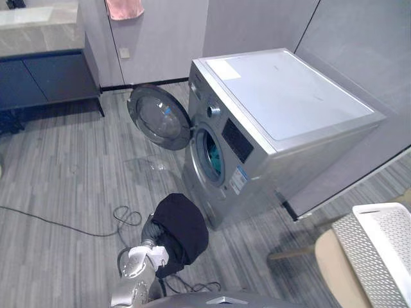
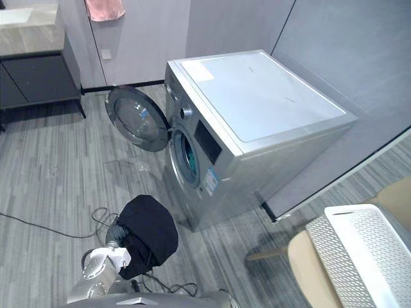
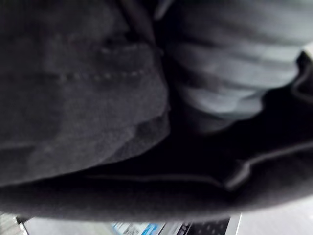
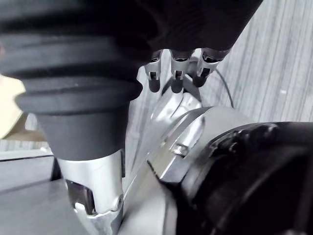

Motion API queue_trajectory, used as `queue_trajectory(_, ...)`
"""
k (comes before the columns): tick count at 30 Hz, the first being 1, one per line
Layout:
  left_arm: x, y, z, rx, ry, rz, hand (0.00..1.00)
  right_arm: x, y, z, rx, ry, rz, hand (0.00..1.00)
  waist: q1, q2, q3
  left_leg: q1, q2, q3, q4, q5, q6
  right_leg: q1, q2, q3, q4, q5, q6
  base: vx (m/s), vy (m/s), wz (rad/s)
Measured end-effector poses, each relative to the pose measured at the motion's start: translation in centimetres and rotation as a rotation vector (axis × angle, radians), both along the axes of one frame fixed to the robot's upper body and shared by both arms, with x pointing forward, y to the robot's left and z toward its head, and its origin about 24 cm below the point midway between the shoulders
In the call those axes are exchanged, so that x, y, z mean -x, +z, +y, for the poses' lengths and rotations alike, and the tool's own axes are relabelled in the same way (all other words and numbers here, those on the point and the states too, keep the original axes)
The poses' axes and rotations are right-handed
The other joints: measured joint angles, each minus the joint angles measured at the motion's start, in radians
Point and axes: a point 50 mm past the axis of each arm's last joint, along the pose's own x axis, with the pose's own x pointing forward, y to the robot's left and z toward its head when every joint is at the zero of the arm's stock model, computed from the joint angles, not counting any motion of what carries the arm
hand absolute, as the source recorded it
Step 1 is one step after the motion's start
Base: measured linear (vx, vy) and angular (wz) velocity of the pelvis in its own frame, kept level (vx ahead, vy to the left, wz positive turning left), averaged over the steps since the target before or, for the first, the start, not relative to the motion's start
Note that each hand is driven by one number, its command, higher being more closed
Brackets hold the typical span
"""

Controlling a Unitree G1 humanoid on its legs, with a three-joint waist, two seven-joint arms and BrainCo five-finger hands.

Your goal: Pick up the laundry basket with both hands and put the clothes into the washing machine.

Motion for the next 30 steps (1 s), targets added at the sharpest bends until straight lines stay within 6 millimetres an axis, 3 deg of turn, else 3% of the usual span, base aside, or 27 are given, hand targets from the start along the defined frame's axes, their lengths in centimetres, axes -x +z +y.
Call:
queue_trajectory(1,-0.1,0.1,0.1,-0.003,0.002,-0.003,1.0,-0.1,0.0,0.1,0.002,-0.001,-0.007,0.0,0.0,-0.001,0.008,0.038,-0.009,0.0,-0.034,0.007,0.007,-0.009,0.037,0.003,0.041,-0.057,0.016,0.3,0.246,0.22)
queue_trajectory(3,0.0,0.0,0.0,-0.005,0.006,0.001,1.0,-0.6,0.3,0.0,0.022,0.01,-0.042,0.0,0.003,0.001,0.021,0.16,-0.021,0.009,-0.135,0.017,0.014,-0.059,0.195,-0.019,0.154,-0.222,0.04,0.28,0.135,0.0)
queue_trajectory(6,-0.2,0.2,-0.4,0.013,0.014,-0.007,1.0,-1.7,0.7,0.1,0.036,0.021,-0.1,0.0,0.005,0.001,0.027,0.287,-0.03,0.053,-0.238,0.004,0.018,-0.13,0.28,-0.187,0.109,-0.324,0.021,0.28,-0.005,-0.28)
queue_trajectory(9,-0.7,0.5,-1.1,0.038,0.017,-0.023,1.0,-2.3,1.0,0.0,0.046,0.026,-0.124,0.0,0.005,0.005,0.028,0.353,-0.02,0.091,-0.296,-0.009,-0.007,-0.172,0.323,-0.281,-0.063,-0.315,0.017,0.34,-0.044,-0.34)
queue_trajectory(10,-1.2,1.0,-1.7,0.056,0.012,-0.046,1.0,-2.5,1.0,0.1,0.046,0.025,-0.13,0.0,-0.007,0.001,0.026,0.37,-0.017,0.089,-0.294,-0.029,-0.036,-0.183,0.342,-0.259,-0.188,-0.261,-0.002,0.38,-0.116,0.06)
queue_trajectory(11,-1.5,1.3,-2.1,0.071,0.009,-0.061,1.0,-2.3,0.9,0.3,0.04,0.027,-0.124,0.0,-0.012,-0.018,0.015,0.381,-0.019,0.087,-0.28,-0.049,-0.049,-0.172,0.335,-0.252,-0.231,-0.16,-0.029,0.43,-0.136,0.13)
queue_trajectory(12,-1.5,1.4,-2.5,0.087,0.012,-0.062,1.0,-2.0,0.9,0.4,0.039,0.024,-0.117,0.0,-0.01,-0.005,0.021,0.401,-0.007,0.088,-0.273,-0.058,-0.058,-0.156,0.344,-0.263,-0.222,-0.166,-0.077,0.4,-0.119,0.14)
queue_trajectory(13,-1.7,1.7,-3.2,0.1,-0.008,-0.071,1.0,-2.4,1.1,-0.2,0.058,0.043,-0.128,0.0,-0.012,0.018,0.03,0.422,0.018,0.114,-0.224,-0.056,-0.061,-0.115,0.357,-0.278,-0.226,-0.192,-0.081,0.52,-0.156,0.08)
queue_trajectory(15,-2.1,2.2,-3.7,0.107,-0.039,-0.096,1.0,-2.5,1.1,-0.5,0.066,0.035,-0.132,0.0,-0.007,0.031,0.036,0.397,0.053,0.14,-0.057,-0.035,-0.053,-0.045,0.365,-0.283,-0.244,-0.226,-0.097,0.51,-0.175,0.15)
queue_trajectory(16,-2.2,2.4,-3.8,0.11,-0.042,-0.105,1.0,-2.5,1.1,-0.5,0.066,0.035,-0.132,0.0,-0.006,0.033,0.037,0.356,0.078,0.137,0.084,-0.002,-0.049,-0.004,0.37,-0.283,-0.262,-0.234,-0.102,0.45,-0.159,0.11)
queue_trajectory(17,-2.4,2.6,-3.7,0.113,-0.039,-0.118,1.0,-2.7,1.1,-0.5,0.068,0.042,-0.136,0.0,-0.001,0.04,0.043,0.253,0.128,0.118,0.353,0.066,-0.042,0.062,0.383,-0.275,-0.303,-0.244,-0.104,0.33,-0.111,-0.04)
queue_trajectory(20,-2.1,2.7,-3.2,0.131,-0.008,-0.12,1.0,-3.8,1.3,-0.8,0.08,0.081,-0.155,0.0,0.021,0.046,0.051,0.113,0.178,0.103,0.627,0.072,-0.042,0.141,0.403,-0.211,-0.35,-0.25,-0.098,0.25,-0.043,-0.55)
queue_trajectory(22,-1.7,2.5,-2.7,0.128,0.014,-0.107,1.0,-4.4,1.4,-0.9,0.084,0.129,-0.16,0.0,0.032,0.045,0.052,0.063,0.212,0.102,0.594,0.066,-0.03,0.178,0.408,-0.154,-0.38,-0.248,-0.082,0.18,0.013,-0.89)
queue_trajectory(23,-1.3,2.2,-2.6,0.126,0.022,-0.094,1.0,-4.7,1.5,-0.7,0.08,0.153,-0.164,0.0,0.039,0.043,0.05,0.04,0.222,0.07,0.493,0.056,-0.014,0.184,0.41,-0.111,-0.388,-0.25,-0.069,0.13,0.096,-1.03)
queue_trajectory(25,-0.8,1.8,-2.3,0.121,0.035,-0.073,1.0,-5.3,1.5,-0.7,0.085,0.185,-0.164,0.0,0.046,0.042,0.05,0.024,0.22,-0.042,0.276,0.051,-0.007,0.178,0.415,-0.034,-0.386,-0.27,-0.031,0.16,0.139,-1.12)
queue_trajectory(26,-0.5,1.6,-2.2,0.12,0.042,-0.061,1.0,-5.9,1.6,-0.6,0.088,0.203,-0.177,0.0,0.046,0.041,0.05,0.024,0.221,-0.15,0.125,0.054,-0.009,0.168,0.42,0.018,-0.377,-0.28,-0.014,0.18,0.194,-1.17)
queue_trajectory(28,-0.3,1.4,-2.1,0.117,0.044,-0.052,1.0,-5.8,1.6,-0.8,0.09,0.195,-0.169,0.0,0.052,0.046,0.041,0.037,0.205,-0.325,-0.044,0.071,-0.04,0.137,0.425,0.088,-0.348,-0.301,0.02,0.22,0.269,-1.17)
queue_trajectory(29,-0.2,1.3,-2.3,0.116,0.034,-0.046,1.0,-5.4,1.4,-1.1,0.095,0.197,-0.148,0.0,0.051,0.056,0.027,0.047,0.187,-0.39,-0.109,0.099,-0.101,0.119,0.42,0.125,-0.338,-0.314,0.043,0.19,0.293,-0.88)
queue_trajectory(30,-0.2,1.3,-2.5,0.119,0.025,-0.044,1.0,-5.3,1.4,-1.4,0.101,0.202,-0.139,0.0,0.051,0.061,0.024,0.058,0.18,-0.38,-0.143,0.116,-0.129,0.12,0.415,0.145,-0.337,-0.318,0.053,0.28,0.455,-0.87)
